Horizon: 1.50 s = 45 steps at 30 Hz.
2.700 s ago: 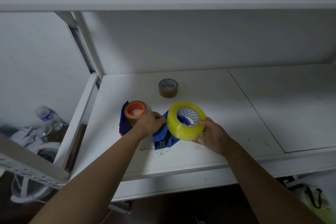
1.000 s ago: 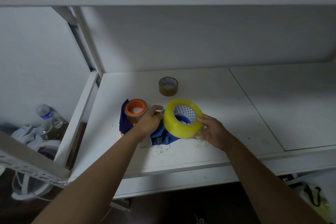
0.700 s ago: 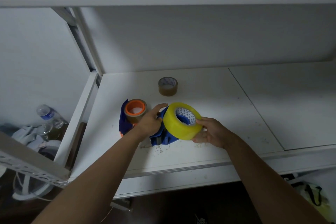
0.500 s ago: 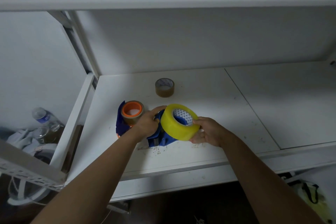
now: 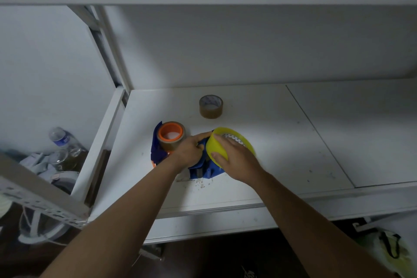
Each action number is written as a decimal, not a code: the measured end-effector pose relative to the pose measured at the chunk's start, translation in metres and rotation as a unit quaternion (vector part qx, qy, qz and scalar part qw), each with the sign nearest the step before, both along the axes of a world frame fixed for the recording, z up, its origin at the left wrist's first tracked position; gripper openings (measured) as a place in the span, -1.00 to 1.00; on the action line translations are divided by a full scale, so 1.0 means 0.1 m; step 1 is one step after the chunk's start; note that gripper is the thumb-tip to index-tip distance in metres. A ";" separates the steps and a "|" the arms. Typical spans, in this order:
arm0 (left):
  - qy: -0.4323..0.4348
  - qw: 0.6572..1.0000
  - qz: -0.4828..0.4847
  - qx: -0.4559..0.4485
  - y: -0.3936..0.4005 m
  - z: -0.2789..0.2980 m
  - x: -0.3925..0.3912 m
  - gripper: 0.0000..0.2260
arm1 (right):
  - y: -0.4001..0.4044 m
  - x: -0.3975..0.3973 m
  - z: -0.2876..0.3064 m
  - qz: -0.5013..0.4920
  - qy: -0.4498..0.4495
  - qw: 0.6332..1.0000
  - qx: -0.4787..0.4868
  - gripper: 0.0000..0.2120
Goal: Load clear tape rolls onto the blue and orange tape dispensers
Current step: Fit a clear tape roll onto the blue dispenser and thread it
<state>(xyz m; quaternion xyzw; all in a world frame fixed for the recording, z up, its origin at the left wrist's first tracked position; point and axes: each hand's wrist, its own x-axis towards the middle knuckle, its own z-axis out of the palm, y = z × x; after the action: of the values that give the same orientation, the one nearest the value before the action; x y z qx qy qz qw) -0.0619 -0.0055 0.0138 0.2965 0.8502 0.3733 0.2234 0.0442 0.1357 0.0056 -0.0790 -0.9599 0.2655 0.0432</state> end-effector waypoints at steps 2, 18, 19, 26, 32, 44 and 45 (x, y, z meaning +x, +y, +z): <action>0.014 0.999 0.000 -0.030 0.00 0.00 -0.02 -0.55 | 0.00 0.02 -0.02 -0.006 0.000 1.000 -0.008 -0.47; 0.017 0.998 0.019 -0.049 0.00 -0.06 -0.04 -0.56 | 0.00 0.03 -0.01 0.044 0.052 0.992 0.105 -0.47; 0.012 0.998 0.025 -0.051 0.01 -0.07 -0.04 -0.56 | 0.00 0.03 -0.01 0.047 0.050 0.992 0.103 -0.47; -0.135 0.985 0.102 -0.017 0.05 -0.05 -0.13 -0.63 | 0.00 0.07 0.01 0.035 0.030 0.997 0.059 -0.44; -0.073 0.993 0.068 -0.067 0.11 -0.07 -0.21 -0.58 | 0.00 0.10 0.02 0.019 -0.021 0.998 0.056 -0.15; -0.224 0.974 0.045 -0.002 0.19 -0.02 -0.23 -0.40 | 0.05 0.24 -0.01 0.051 0.044 0.995 0.070 -0.15; -0.242 0.969 0.048 -0.003 0.22 -0.02 -0.22 -0.26 | 0.05 0.24 -0.01 0.062 0.057 0.993 0.082 -0.16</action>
<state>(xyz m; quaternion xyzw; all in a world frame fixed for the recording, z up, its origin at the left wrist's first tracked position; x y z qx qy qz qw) -0.0839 0.0160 0.0117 0.1558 0.7850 0.4415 0.4056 0.0681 0.1408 0.0043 -0.0002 -0.9775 0.1922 0.0875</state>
